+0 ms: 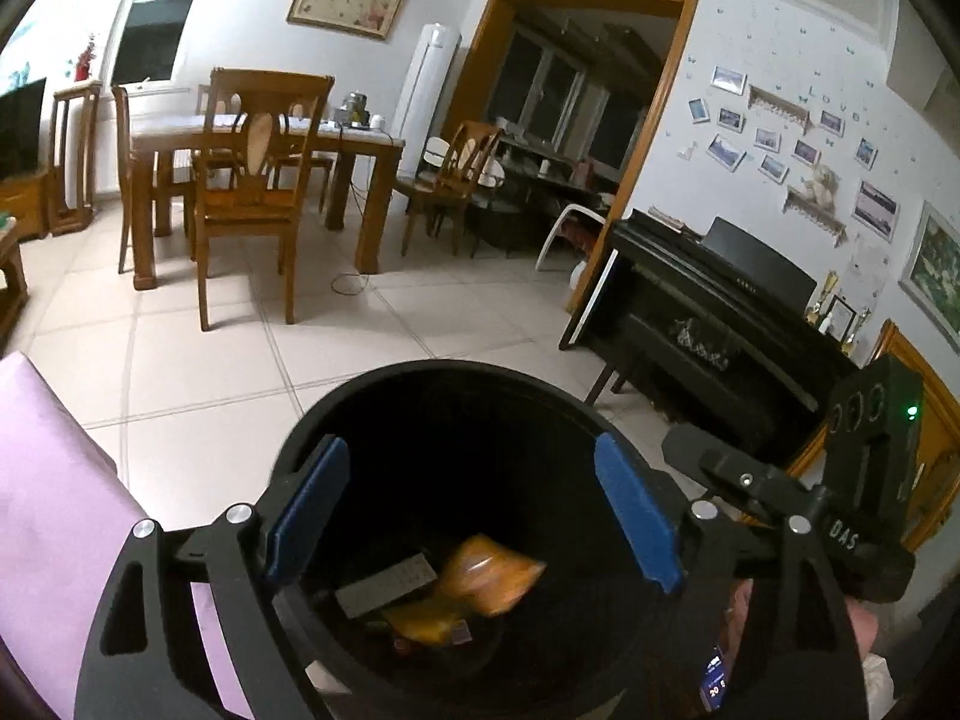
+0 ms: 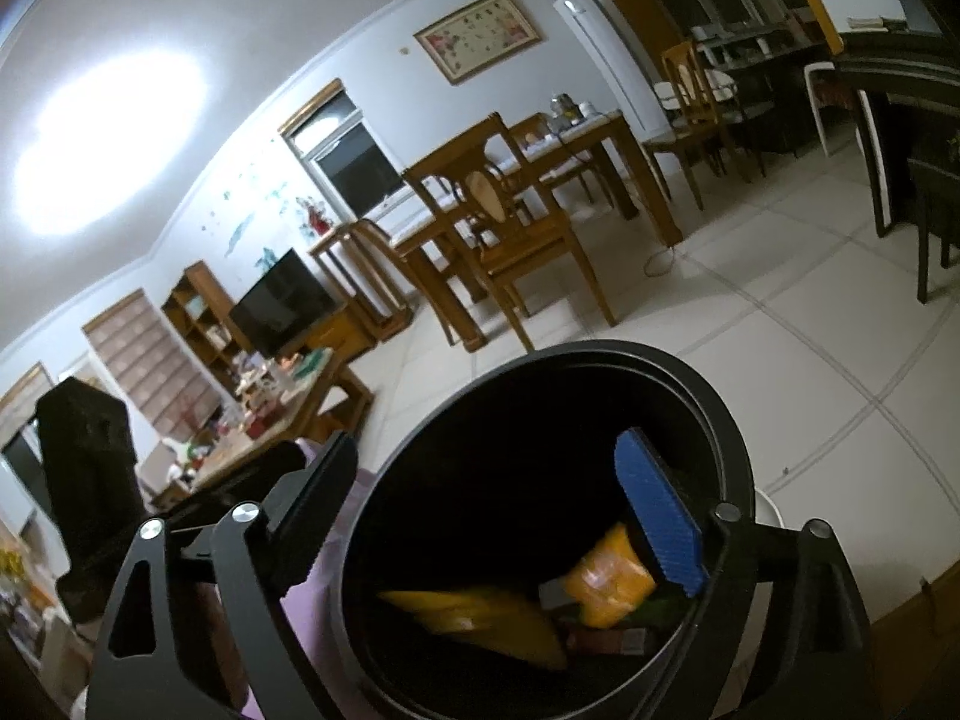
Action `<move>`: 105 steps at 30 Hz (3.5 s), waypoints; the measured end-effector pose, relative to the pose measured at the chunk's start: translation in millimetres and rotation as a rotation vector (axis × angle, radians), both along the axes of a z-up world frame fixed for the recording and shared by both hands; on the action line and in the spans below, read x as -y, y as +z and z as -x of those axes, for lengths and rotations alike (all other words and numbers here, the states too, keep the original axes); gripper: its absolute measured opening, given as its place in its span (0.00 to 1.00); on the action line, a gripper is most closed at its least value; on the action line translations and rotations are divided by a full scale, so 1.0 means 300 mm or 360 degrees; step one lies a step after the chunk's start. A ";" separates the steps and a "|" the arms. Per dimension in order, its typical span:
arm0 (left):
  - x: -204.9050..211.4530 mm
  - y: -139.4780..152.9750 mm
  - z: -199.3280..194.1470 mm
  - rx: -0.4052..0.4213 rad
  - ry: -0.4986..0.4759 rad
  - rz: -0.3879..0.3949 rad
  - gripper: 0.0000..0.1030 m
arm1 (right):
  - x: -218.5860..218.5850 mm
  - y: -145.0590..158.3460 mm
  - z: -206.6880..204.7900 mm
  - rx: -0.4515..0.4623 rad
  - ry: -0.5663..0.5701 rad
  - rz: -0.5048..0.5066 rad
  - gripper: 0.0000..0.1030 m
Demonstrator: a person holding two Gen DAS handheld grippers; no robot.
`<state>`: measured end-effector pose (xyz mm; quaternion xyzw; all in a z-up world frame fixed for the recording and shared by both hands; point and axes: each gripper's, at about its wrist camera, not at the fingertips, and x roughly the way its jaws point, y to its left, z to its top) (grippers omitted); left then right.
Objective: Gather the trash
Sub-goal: 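Grasp the foil pouch with the left tool while the right tool grasps another red milk carton, then carry the foil pouch and red carton over the black bin and open both tools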
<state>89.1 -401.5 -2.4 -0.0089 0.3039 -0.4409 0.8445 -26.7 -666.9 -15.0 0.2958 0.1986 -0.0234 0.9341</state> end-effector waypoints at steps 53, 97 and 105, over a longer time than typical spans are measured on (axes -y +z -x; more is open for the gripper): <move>-1.310 -0.234 -0.311 -0.0341 0.0806 -0.0352 0.77 | -1.528 -0.065 -1.197 -0.0612 0.0996 0.0579 0.66; -1.085 0.140 0.140 0.0087 0.0689 0.0073 0.13 | -0.740 0.276 -0.182 0.0163 0.0704 0.0208 0.54; -0.704 0.153 0.104 0.0102 0.0355 0.0125 0.13 | -0.373 0.274 -0.010 0.0207 0.0422 0.0166 0.54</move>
